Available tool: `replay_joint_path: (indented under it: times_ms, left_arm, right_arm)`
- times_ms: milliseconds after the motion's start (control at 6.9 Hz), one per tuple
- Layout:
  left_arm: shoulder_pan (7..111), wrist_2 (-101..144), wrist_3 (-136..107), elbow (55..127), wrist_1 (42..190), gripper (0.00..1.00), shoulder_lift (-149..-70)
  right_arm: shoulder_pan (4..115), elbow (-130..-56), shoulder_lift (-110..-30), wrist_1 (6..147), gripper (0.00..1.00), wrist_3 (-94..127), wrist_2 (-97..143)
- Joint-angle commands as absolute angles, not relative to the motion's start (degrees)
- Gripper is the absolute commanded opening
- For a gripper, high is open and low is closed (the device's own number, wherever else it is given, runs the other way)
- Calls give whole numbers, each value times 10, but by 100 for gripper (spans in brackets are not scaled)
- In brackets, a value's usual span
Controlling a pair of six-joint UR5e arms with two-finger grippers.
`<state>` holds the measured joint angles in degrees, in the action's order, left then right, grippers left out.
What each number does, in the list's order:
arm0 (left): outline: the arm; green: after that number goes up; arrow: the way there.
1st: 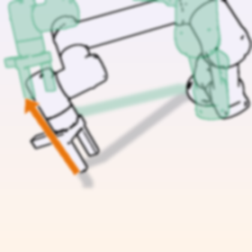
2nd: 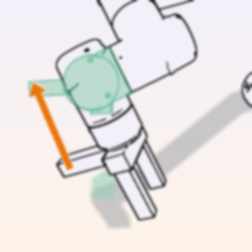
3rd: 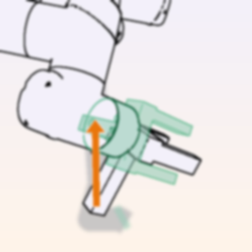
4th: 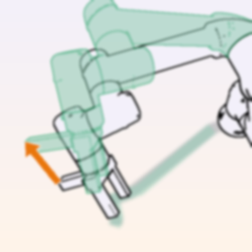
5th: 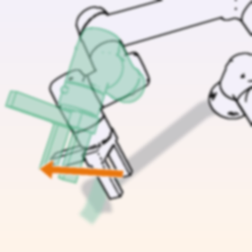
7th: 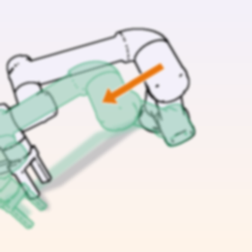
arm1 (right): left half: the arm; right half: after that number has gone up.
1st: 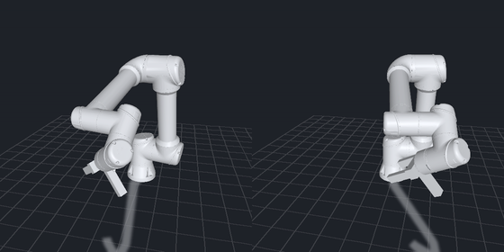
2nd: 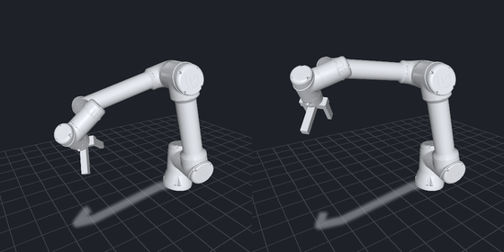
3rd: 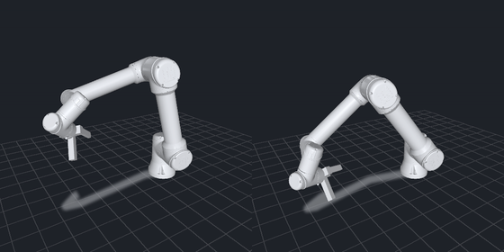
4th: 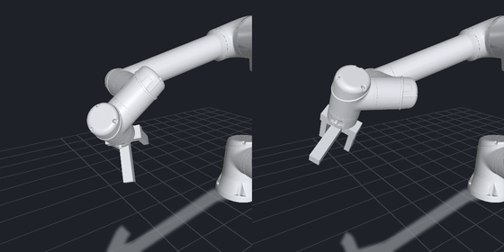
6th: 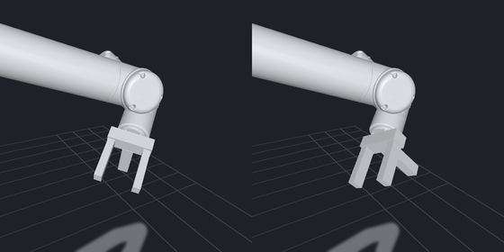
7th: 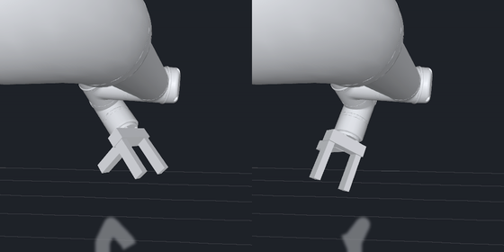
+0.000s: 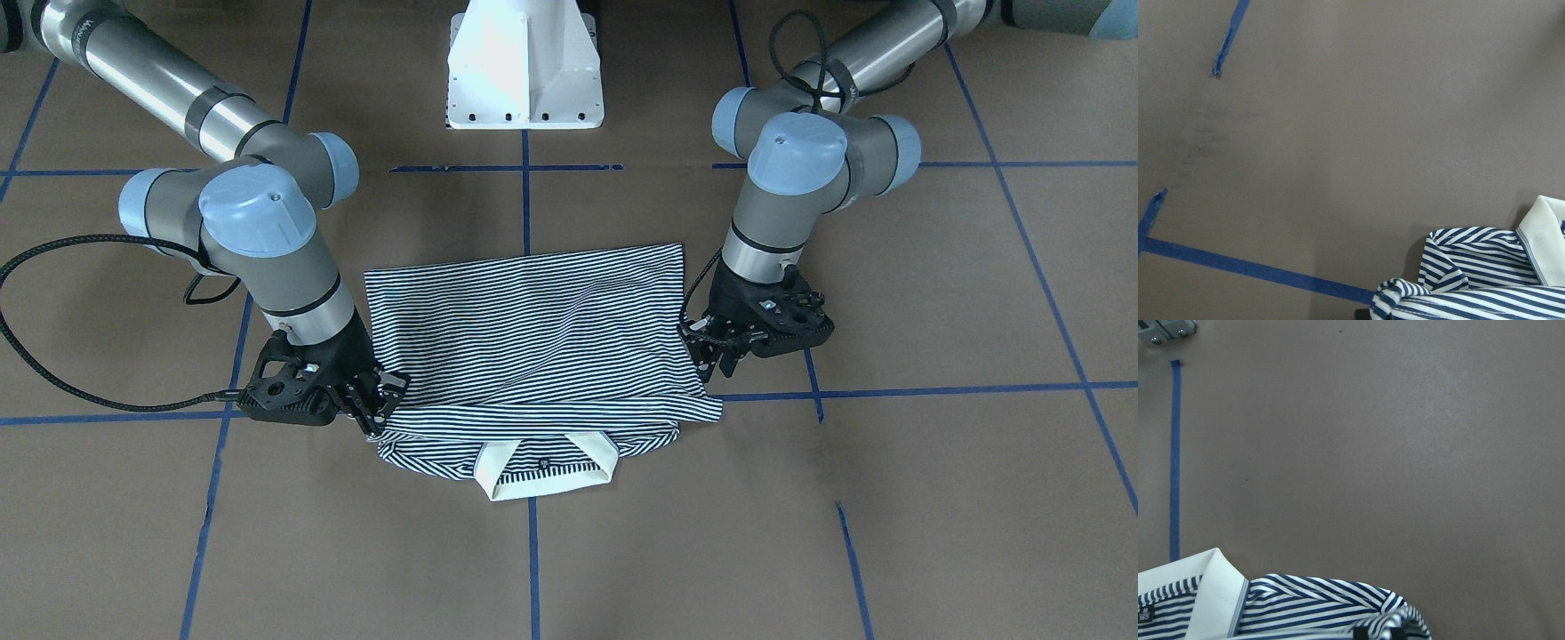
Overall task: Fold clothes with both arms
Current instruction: 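Release the hem and move the right gripper to the folded shirt's side edge, then grasp the side edge with the right gripper and drag the shirt toward the robot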
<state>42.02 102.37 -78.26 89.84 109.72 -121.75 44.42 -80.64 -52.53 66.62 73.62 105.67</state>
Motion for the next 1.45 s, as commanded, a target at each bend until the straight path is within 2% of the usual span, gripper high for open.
replay_joint_path:
  times_ms: [0,580,1305]
  left_arm:
    - [422,1025,-781,902,1093,100,-1220]
    - [423,1025,-787,949,1087,100,-1217]
    - [423,1026,-785,950,1087,100,-1216]
  right_arm:
    - [446,-814,-530,665,100,740,1078]
    - [354,-974,-683,673,100,818,1099]
    - [322,-980,-709,674,99,820,1096]
